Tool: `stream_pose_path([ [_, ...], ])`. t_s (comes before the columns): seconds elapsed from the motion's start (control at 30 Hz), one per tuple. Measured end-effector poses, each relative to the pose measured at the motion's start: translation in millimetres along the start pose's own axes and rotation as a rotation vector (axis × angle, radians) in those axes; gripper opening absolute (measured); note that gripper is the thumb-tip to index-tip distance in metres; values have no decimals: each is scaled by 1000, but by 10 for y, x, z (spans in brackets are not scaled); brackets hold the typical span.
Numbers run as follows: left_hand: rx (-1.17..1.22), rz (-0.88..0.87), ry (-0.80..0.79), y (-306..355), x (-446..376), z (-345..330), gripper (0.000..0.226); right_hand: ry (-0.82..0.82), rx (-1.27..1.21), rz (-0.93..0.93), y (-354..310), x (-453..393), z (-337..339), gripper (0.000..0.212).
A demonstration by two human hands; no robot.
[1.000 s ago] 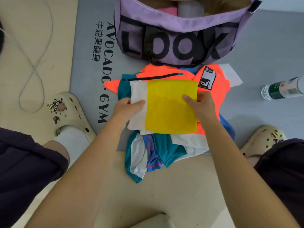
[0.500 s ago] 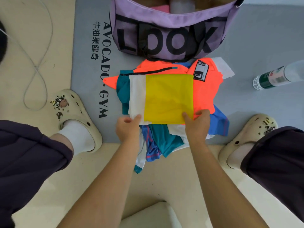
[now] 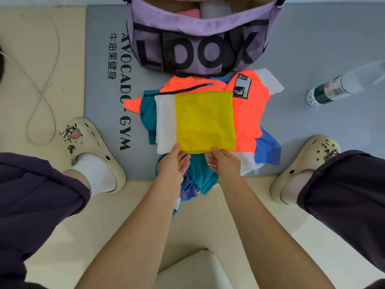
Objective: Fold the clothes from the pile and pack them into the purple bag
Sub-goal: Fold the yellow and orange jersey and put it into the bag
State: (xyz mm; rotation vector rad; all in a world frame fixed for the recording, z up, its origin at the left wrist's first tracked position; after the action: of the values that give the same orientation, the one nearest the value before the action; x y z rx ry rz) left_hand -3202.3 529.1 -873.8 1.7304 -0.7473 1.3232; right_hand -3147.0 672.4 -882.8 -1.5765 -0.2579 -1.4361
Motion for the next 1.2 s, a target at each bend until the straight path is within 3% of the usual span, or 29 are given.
stream_pose_path([
  [0.17, 135, -15, -21, -51, -17, 126, 42, -1, 168, 29, -22, -84, 197, 18],
  [0.33, 130, 8, 9, -72, -22, 152, 37, -37, 242, 16, -55, -119, 158, 22],
  [0.4, 136, 9, 11, -52, -19, 116, 31, 65, 266, 45, -100, -113, 191, 32],
  [0.47, 150, 2, 26, -40, -12, 104, 30, 272, 306, 147, -189, -98, 288, 47],
  [0.57, 228, 6, 47, -42, 5, 103, 32, 403, 380, 352, -372, -88, 362, 45],
  [0.67, 287, 22, 4, -19, 20, 67, 33, 325, 537, 394, -496, -161, 310, 35],
  [0.8, 65, 67, -38, 136, 22, 25, 23, 113, 825, 340, -619, -237, 248, 47],
  [0.87, -1, 61, -63, 276, 28, -14, 14, 14, 879, 309, -688, -229, 238, 38],
  [1.03, 93, -299, -269, 768, 34, -149, 14, -114, 333, 445, -884, -110, 219, 6],
  [1.1, 3, -331, -224, 779, 47, -106, 17, -113, 389, 429, -854, -134, 209, 10],
  [1.2, -241, -274, -25, 577, -24, 101, 32, -93, 589, 342, -748, -211, 225, 21],
])
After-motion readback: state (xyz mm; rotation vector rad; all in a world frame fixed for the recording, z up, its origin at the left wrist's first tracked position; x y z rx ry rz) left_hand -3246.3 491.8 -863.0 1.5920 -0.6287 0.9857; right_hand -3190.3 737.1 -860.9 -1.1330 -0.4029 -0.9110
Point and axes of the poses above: each hand's wrist, its own x-axis away from the middle knuckle, its own z-axis out of the back of the hand, y = z × x, the point moved 3 cm from there along -x, towards the middle knuckle, and after that the axes turned 7 degrees about x, right-handed, at the moved point
